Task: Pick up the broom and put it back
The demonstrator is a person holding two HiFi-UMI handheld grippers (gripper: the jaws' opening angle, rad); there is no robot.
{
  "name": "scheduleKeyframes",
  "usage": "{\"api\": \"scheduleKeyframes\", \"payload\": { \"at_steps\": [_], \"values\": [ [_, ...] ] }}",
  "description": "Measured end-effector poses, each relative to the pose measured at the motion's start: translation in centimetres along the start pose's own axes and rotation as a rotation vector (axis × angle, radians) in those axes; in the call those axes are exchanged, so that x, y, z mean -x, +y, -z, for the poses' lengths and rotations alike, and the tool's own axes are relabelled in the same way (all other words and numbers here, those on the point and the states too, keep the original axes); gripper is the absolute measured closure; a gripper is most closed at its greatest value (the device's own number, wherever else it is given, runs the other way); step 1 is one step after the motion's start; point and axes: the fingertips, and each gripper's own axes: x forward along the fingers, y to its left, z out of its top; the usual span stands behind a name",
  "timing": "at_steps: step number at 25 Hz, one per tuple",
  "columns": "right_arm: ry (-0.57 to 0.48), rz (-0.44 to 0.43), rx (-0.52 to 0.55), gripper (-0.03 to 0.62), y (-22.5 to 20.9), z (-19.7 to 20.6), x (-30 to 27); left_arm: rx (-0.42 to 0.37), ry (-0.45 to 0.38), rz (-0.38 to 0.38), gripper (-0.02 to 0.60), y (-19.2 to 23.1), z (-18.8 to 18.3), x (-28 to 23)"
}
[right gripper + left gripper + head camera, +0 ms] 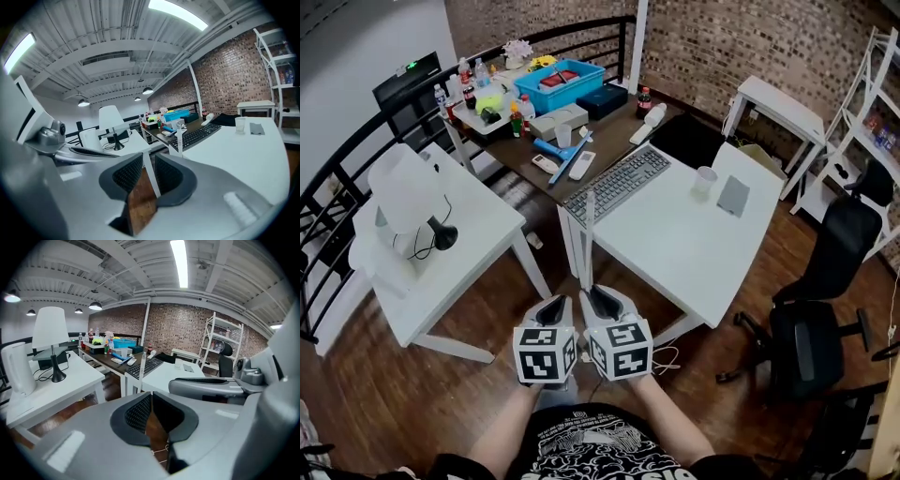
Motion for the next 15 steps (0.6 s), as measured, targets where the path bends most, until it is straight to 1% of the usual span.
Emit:
{"api": "scheduleKeyframes", "payload": {
  "at_steps": [1,2,8,15],
  "values": [
    [-0.001,0.009,-0.002,0.516,-0.4,-0.4,-0.8,-0.001,0.002,0.010,0.563,0.4,-0.5,-0.8],
    [-0.001,0.019,-0.003,0.511,-0.7,-0.8,-1.6,-0.004,0.003,0.018,0.561,0.8,-1.1,-1.5],
    [0.005,0.069,-0.015,0.511,-2.7,-2.5,-6.5,-0.018,0.020,0.059,0.561,3.2,-3.9,-5.5],
    [0.022,0.157,-0.029,0.482,-5.2,-3.2,-11.2,-0.034,0.032,0.095,0.575,5.9,-5.7,-8.2]
  ]
}}
